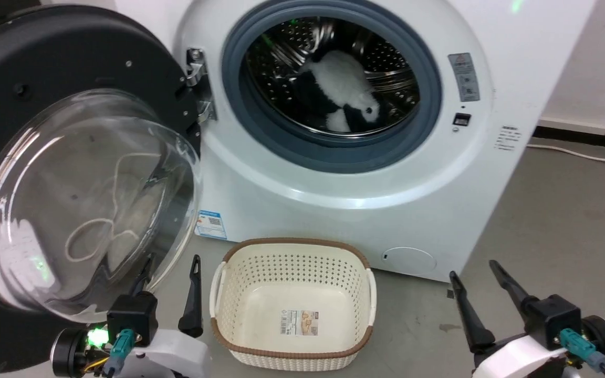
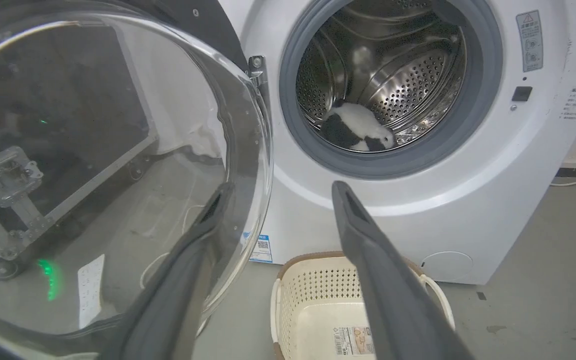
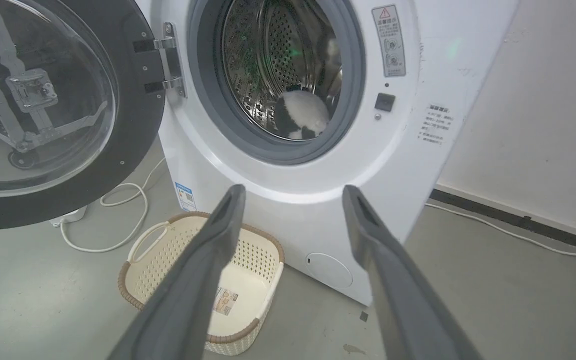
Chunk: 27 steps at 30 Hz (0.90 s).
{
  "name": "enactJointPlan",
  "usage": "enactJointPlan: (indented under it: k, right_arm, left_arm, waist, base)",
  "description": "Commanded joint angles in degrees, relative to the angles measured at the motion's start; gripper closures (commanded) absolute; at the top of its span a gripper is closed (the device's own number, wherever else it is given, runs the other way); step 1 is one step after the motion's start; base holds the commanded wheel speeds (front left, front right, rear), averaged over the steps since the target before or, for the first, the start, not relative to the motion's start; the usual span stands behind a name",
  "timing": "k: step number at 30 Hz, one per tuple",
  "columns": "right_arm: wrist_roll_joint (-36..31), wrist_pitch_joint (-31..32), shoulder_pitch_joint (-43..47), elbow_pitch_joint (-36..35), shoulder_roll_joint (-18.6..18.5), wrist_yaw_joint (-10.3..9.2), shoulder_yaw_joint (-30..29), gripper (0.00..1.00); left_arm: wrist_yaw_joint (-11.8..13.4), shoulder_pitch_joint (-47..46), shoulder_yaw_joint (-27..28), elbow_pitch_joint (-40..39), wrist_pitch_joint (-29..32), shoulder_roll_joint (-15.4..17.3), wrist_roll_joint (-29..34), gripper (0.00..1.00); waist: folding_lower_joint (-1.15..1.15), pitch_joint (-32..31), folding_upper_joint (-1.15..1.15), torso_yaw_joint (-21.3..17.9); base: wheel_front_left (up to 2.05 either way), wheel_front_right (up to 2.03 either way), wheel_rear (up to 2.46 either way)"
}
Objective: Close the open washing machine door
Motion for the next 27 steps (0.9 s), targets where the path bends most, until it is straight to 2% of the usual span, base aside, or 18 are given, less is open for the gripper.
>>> enactJointPlan:
  k: [1, 27]
  right_arm:
    - [-0.27, -0.50, -0.31, 0.20, -0.08, 0.01, 0.38, 0.00]
    - [1.54, -4.08, -3.38, 4.08, -2.06, 0.03, 7.00, 0.00]
  left_arm:
    - [0.32, 0.67, -0.07, -0.40, -0.52, 0.29, 0.00, 0.00]
    - [3.31, 2.59, -2.66, -2.94, -4.11, 1.37, 0.17, 0.00]
  waist:
    - [0.00, 0.18, 0.00, 0.48]
    - [0.00, 0.51, 0.00, 7.85]
  base:
    - [0.00, 0.00, 0.00]
    - [-0.05, -0.05, -0.05]
